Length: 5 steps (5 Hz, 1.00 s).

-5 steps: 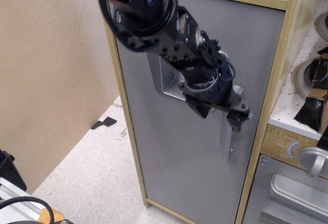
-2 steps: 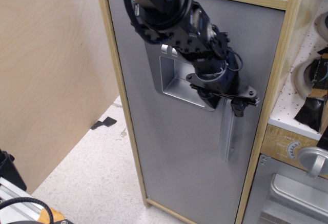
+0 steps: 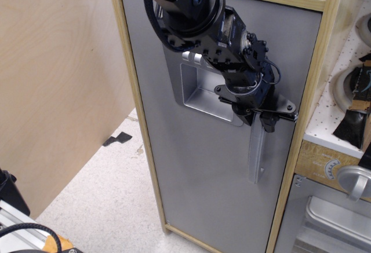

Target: Open fridge

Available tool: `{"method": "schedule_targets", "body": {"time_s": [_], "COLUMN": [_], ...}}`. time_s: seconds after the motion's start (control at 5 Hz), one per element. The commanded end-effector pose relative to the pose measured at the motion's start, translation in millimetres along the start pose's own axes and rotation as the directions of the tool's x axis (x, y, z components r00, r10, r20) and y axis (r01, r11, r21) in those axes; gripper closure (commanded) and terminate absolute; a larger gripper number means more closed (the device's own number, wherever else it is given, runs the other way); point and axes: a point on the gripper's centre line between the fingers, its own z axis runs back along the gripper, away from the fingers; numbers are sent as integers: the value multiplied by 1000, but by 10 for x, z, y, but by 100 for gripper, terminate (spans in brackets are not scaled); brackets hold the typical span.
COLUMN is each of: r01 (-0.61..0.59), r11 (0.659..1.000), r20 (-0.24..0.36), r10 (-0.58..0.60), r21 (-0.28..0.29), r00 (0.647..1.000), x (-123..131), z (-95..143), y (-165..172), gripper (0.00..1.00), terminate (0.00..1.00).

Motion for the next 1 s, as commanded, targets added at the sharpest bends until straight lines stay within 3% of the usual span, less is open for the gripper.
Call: {"method": "schedule_targets", "body": {"time_s": [0.0,0.2,0.4,0.6,0.8], "r01": [-95,-119,-108,-91,-77], "r11": [995,992,994,995,997], "r20": [-47,-89,-158,-225,-258], "r10": [95,121,112,98,73], "r21": [19,28,36,38,-7], "r00": [994,989,981,969,963], "x": [-340,-532,-728,-871,-978], "z": [287,441,632,657,629], "y": [-96,-133,-218,-374,-610], "gripper": [100,100,0,0,0], "terminate": [0,0,0,0,0]}}
